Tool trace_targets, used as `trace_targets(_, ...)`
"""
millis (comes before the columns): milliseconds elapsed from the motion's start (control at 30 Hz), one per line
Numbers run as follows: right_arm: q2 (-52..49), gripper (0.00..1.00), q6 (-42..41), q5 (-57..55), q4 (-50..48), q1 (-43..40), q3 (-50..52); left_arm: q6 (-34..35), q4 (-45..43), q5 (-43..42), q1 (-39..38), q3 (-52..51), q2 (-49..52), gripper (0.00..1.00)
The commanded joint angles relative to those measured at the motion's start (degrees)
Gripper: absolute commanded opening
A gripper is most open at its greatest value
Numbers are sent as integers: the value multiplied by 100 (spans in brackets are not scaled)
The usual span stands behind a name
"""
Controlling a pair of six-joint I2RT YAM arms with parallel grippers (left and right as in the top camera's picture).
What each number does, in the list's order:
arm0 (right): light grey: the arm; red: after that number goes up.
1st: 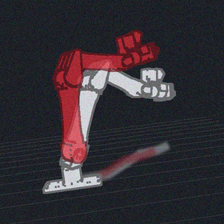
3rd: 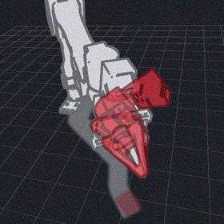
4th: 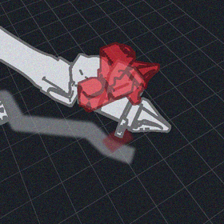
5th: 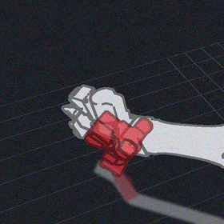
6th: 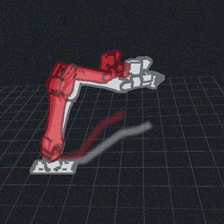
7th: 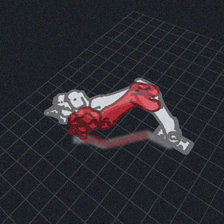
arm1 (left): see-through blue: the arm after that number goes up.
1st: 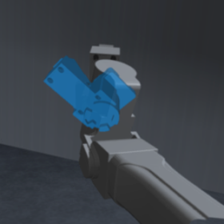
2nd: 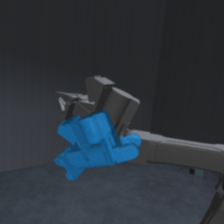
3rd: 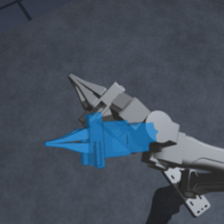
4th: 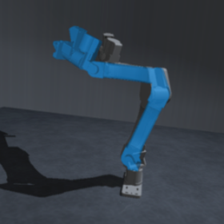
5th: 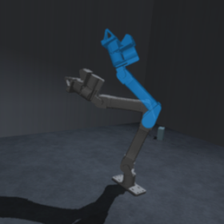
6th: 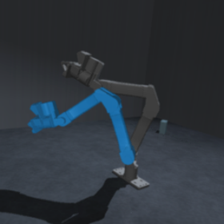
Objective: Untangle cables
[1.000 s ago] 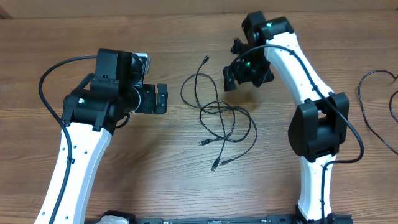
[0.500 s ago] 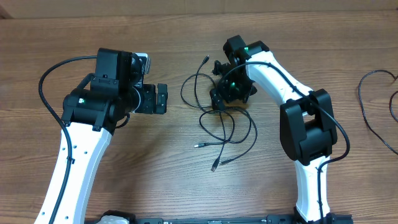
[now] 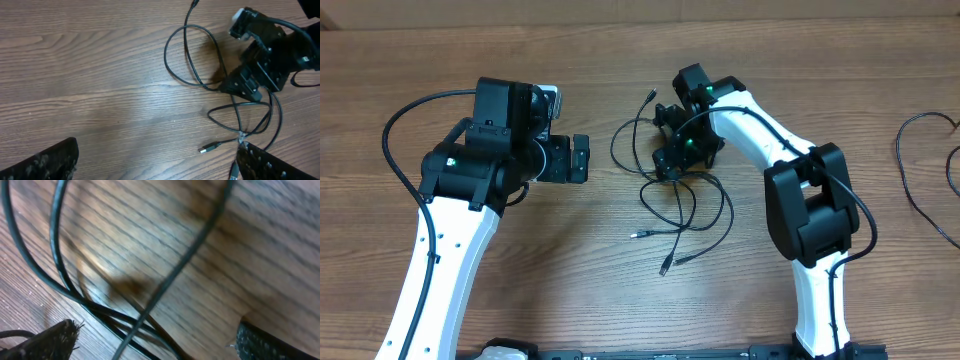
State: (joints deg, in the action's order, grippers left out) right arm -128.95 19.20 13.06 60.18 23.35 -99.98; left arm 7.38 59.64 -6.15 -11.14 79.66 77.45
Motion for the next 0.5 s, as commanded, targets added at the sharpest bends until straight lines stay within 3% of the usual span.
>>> trace_targets(0, -17, 97, 328, 4, -96, 87, 138, 37, -7, 39, 24, 111, 55, 100)
trace_targets(300, -22, 95, 540, -317, -81, 92, 140, 37, -7, 39, 24, 111, 55, 99)
trace_targets(467, -103, 84, 533, -315, -72, 125, 140, 37, -4, 39, 24, 111, 55, 100)
